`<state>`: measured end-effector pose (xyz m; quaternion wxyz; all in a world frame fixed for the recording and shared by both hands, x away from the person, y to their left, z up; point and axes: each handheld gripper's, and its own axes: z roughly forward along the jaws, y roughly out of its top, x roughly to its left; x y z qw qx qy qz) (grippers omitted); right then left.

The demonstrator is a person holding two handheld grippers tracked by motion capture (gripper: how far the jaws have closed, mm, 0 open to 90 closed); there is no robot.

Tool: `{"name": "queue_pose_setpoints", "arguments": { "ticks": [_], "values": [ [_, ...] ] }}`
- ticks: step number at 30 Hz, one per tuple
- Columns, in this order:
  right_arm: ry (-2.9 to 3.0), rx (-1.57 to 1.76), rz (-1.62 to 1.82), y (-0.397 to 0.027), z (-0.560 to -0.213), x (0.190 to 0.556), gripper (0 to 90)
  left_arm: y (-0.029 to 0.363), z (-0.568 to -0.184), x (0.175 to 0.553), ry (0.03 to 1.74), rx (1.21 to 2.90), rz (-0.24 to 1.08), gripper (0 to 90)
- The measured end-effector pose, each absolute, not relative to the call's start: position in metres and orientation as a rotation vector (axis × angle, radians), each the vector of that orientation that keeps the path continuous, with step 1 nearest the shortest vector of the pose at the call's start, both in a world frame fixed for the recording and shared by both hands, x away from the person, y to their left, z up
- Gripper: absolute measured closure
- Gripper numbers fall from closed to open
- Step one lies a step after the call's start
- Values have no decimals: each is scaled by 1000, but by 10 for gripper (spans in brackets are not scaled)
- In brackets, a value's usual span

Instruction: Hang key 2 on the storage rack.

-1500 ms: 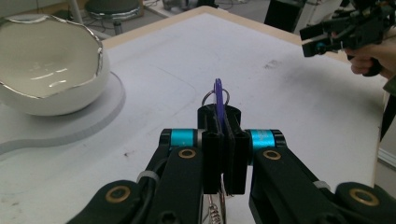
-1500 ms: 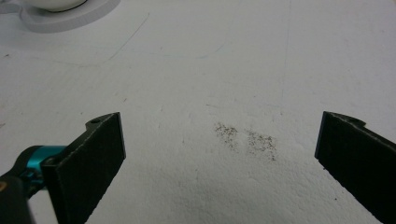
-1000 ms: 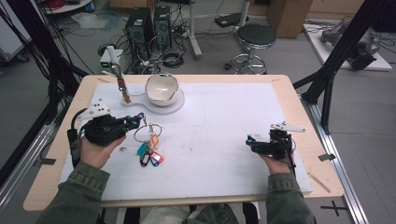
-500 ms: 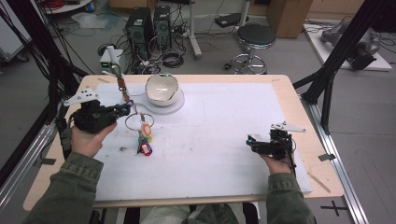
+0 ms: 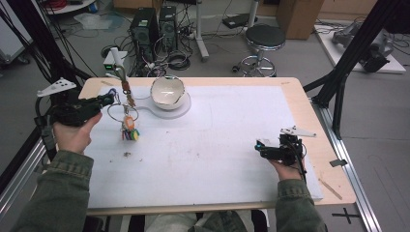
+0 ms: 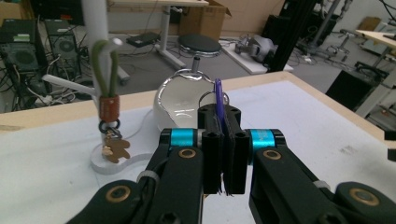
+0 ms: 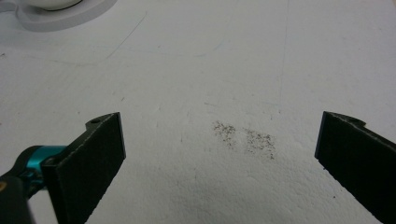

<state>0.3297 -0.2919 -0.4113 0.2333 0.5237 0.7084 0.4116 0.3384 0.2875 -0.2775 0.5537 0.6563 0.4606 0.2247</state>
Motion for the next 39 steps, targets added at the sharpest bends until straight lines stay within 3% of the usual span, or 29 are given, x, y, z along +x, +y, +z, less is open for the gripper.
{"name": "queue_pose_setpoints", "arguments": {
  "ticks": [39],
  "values": [
    [1940, 1449, 1120, -293, -412, 330, 7, 352, -249, 400, 1147, 1536, 555, 874]
  ]
}}
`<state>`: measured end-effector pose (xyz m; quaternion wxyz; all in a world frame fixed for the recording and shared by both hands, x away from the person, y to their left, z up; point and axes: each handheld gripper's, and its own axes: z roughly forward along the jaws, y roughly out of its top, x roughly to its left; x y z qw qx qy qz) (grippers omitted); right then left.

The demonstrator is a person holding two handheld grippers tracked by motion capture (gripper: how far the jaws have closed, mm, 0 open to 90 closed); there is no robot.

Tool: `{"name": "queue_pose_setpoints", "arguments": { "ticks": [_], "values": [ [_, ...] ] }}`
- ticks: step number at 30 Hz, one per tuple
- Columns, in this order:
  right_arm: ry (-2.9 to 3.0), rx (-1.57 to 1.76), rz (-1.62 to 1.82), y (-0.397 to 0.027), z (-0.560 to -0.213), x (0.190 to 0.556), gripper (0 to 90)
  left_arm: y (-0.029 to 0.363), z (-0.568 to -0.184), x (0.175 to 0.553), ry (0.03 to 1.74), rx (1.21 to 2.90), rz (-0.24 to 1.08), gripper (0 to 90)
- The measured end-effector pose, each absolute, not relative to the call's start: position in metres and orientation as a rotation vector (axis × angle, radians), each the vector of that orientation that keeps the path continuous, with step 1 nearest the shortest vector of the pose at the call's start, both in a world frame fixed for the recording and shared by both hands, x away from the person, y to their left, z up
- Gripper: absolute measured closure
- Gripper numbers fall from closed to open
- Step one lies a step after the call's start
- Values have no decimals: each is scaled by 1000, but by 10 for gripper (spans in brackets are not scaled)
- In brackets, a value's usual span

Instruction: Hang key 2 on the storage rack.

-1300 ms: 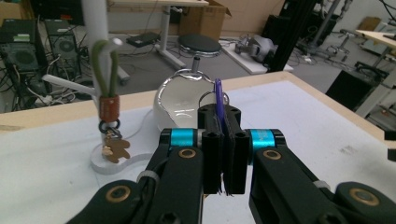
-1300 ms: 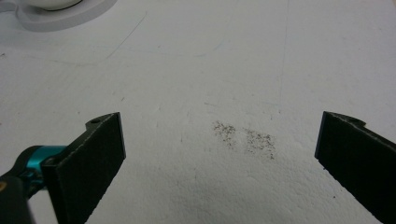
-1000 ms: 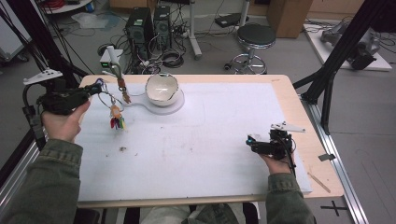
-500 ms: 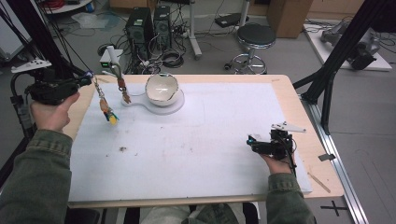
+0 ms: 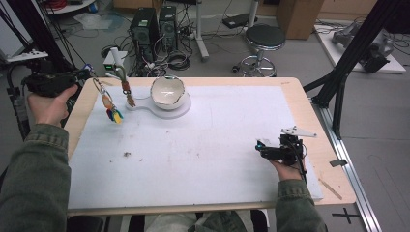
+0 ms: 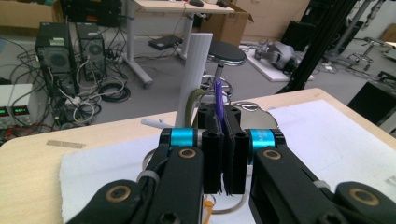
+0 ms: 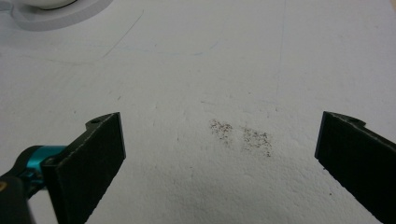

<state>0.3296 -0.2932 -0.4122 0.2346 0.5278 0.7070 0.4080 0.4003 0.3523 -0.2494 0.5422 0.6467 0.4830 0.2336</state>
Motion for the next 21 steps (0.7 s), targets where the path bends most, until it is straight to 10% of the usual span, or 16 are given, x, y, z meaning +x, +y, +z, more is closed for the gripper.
{"name": "queue_pose_setpoints", "arguments": {
  "ticks": [21],
  "values": [
    [1945, 1448, 1112, -295, -413, 329, 7, 375, -260, 442, 1231, 1519, 533, 874]
  ]
}}
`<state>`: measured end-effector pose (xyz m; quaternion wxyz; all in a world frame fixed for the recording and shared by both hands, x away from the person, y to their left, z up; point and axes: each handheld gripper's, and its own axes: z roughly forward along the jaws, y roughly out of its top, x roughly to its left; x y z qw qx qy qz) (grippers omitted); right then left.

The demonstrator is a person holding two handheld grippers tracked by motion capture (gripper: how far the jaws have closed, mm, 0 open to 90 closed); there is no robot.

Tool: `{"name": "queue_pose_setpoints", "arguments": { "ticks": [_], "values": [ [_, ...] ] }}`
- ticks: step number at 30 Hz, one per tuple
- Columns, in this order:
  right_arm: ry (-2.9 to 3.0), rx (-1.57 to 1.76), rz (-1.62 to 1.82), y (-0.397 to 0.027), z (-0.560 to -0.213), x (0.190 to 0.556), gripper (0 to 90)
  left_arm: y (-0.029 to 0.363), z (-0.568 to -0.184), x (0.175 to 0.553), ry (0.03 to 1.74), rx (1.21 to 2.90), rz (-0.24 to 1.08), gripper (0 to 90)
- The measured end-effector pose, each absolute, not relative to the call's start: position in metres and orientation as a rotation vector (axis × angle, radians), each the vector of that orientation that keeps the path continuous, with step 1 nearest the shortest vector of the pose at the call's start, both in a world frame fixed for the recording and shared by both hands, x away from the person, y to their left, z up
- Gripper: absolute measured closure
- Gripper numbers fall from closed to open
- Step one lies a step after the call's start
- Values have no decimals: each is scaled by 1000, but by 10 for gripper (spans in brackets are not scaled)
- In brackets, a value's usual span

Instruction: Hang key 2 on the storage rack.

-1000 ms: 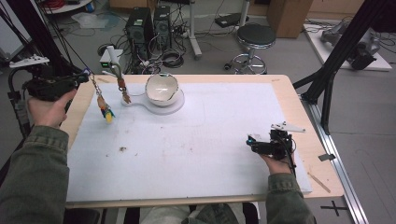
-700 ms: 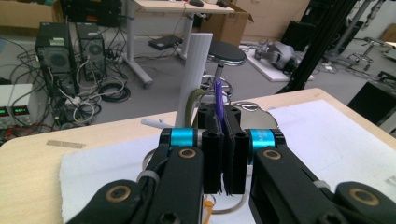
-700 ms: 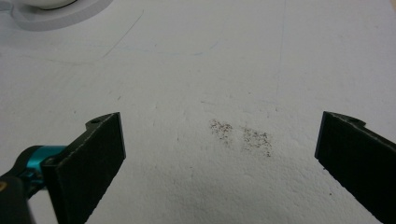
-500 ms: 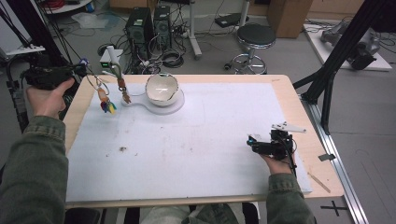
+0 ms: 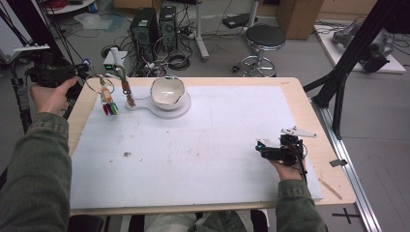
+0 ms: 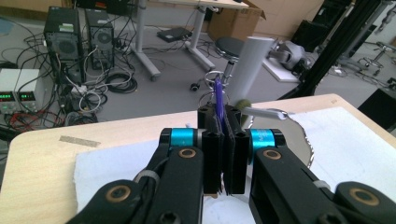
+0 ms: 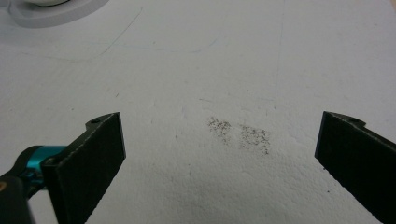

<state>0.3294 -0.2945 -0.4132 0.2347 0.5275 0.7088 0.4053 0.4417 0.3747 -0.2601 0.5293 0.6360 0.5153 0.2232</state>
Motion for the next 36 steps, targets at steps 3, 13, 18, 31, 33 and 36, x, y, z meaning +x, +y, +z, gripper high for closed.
{"name": "queue_pose_setpoints", "arguments": {
  "ticks": [3, 13, 18, 31, 33, 36],
  "values": [
    [1948, 1441, 1115, -296, -413, 330, 7, 378, -260, 448, 1238, 1509, 499, 874],
    [1950, 1440, 1114, -295, -414, 330, 7, 372, -260, 471, 1260, 1464, 498, 874],
    [1942, 1455, 1122, -296, -413, 329, 7, 368, -267, 479, 1289, 1474, 502, 874],
    [1941, 1456, 1138, -298, -413, 330, 7, 348, -264, 491, 1263, 1473, 476, 874],
    [1942, 1454, 1138, -298, -413, 330, 7, 344, -266, 493, 1256, 1483, 456, 874],
    [1941, 1453, 1138, -299, -413, 330, 7, 338, -268, 493, 1243, 1511, 442, 874]
  ]
}}
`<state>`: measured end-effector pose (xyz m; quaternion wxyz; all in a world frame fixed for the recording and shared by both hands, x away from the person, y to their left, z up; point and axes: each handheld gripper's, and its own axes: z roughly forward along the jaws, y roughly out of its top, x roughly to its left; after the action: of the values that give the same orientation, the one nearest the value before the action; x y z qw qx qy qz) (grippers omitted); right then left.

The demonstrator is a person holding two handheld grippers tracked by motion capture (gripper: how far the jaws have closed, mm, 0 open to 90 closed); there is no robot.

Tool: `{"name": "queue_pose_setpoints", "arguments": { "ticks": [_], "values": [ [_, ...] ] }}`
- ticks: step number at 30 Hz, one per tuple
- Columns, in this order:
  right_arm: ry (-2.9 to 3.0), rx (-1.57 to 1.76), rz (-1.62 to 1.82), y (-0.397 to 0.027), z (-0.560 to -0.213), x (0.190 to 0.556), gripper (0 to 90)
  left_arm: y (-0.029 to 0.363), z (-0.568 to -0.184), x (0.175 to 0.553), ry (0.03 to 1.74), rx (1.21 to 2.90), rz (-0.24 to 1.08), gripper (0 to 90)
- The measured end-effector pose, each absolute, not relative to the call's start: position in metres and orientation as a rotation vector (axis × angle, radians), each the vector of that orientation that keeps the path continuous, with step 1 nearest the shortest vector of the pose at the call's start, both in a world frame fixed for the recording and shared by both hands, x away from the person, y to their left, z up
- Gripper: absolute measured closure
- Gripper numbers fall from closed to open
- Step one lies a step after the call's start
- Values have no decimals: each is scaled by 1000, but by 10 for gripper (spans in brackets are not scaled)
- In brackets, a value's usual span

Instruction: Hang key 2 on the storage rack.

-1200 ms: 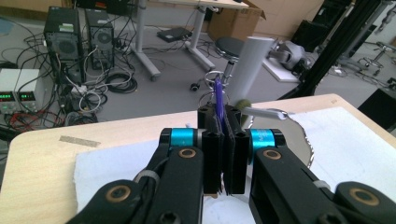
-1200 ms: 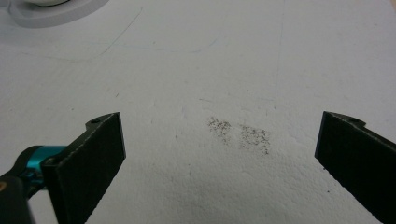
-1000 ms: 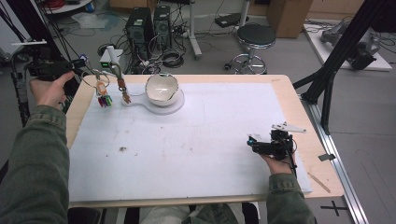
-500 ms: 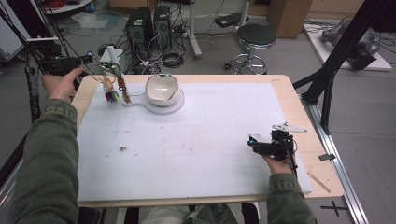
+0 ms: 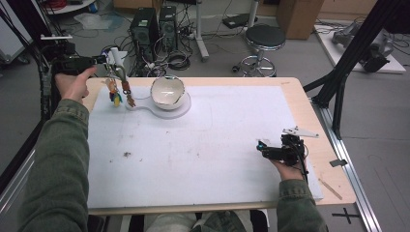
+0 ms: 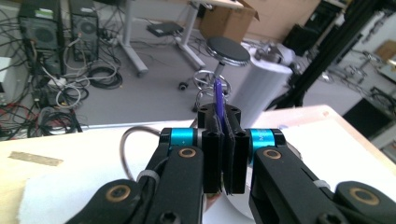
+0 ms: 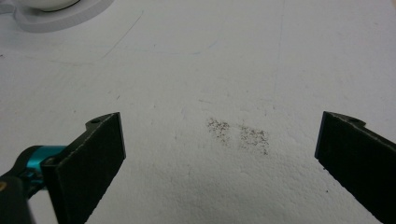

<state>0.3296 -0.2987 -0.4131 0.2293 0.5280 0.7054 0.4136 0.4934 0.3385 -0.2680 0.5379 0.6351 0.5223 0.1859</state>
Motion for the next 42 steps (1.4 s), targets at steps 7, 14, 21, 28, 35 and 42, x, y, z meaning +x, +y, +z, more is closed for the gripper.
{"name": "queue_pose_setpoints", "arguments": {
  "ticks": [7, 14, 21, 28, 35, 42],
  "values": [
    [1940, 1457, 1140, -299, -413, 329, 7, 333, -269, 493, 1232, 1544, 406, 873],
    [1938, 1456, 1143, -299, -413, 329, 7, 331, -271, 490, 1232, 1578, 385, 873],
    [1935, 1460, 1143, -299, -413, 329, 7, 337, -268, 486, 1208, 1546, 340, 646],
    [1935, 1454, 1143, -299, -412, 329, 7, 332, -275, 479, 1287, 1518, 449, 220],
    [1933, 1458, 1148, -299, -412, 329, 7, 328, -286, 471, 1321, 1491, 509, 16],
    [1931, 1459, 1146, -300, -412, 329, 7, 330, -291, 457, 1329, 1486, 536, 16]
  ]
}}
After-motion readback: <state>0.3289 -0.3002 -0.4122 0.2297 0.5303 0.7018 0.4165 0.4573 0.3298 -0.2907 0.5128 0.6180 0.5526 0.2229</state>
